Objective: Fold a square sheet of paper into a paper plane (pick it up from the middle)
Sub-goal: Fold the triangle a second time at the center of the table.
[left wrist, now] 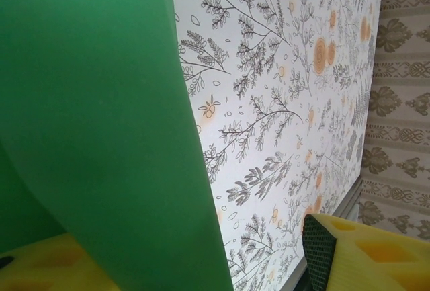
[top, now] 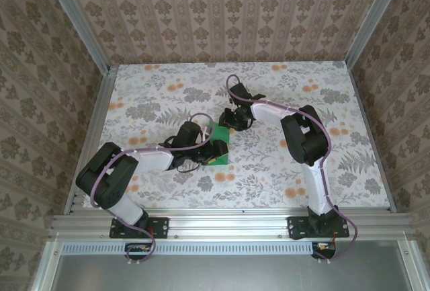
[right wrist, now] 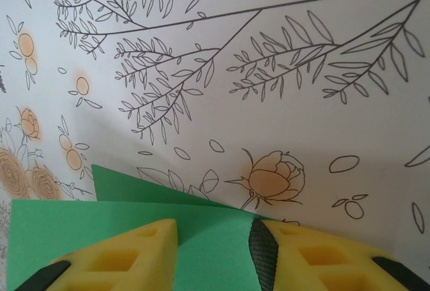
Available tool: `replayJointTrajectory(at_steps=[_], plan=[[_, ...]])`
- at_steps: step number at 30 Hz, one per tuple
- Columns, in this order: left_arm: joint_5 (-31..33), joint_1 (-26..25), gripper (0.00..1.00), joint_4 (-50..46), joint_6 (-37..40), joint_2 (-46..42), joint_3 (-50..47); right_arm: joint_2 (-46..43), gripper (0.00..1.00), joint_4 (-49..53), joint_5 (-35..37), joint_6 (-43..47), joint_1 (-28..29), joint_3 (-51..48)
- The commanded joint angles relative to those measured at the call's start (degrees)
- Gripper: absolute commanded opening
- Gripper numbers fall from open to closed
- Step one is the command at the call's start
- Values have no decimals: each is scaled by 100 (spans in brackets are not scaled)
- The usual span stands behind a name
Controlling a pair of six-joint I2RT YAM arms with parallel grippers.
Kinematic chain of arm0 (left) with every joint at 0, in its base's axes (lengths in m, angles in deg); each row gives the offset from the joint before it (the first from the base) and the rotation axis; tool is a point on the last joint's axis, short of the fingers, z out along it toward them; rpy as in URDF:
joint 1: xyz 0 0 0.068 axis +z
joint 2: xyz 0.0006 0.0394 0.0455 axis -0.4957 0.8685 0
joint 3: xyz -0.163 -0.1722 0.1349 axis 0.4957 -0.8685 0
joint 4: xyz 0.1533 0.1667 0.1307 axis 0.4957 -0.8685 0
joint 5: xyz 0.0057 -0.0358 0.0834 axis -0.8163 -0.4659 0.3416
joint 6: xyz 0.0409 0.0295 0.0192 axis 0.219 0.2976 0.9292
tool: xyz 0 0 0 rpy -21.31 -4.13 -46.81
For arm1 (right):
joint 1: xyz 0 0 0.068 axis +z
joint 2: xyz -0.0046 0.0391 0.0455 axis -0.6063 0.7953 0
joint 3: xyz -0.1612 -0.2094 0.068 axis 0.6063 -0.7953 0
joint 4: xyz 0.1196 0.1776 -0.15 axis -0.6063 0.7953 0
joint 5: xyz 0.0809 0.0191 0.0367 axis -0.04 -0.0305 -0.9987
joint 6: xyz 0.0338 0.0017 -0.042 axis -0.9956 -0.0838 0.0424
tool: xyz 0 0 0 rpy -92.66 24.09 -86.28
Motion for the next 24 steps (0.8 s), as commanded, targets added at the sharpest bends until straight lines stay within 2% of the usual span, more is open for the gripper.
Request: replayJointTrajectory(at_steps=[1,6,10,14,24], plan=[[-234,-120,67,175,1,46,5,381,39,374,274,-59,-40,-304],[-217,-245,67,84,-58,150,114,390,39,374,274,-64,-39,-297],[250,-198,64,-201,-158,19,32,396,39,374,274,-55,-39,-285],[625,45,61,114,-478,-265,-368,390,40,374,274,-55,-41,-288],[394,351,58,616,-684,-458,-632,399,39,349,248,-55,-46,-290]])
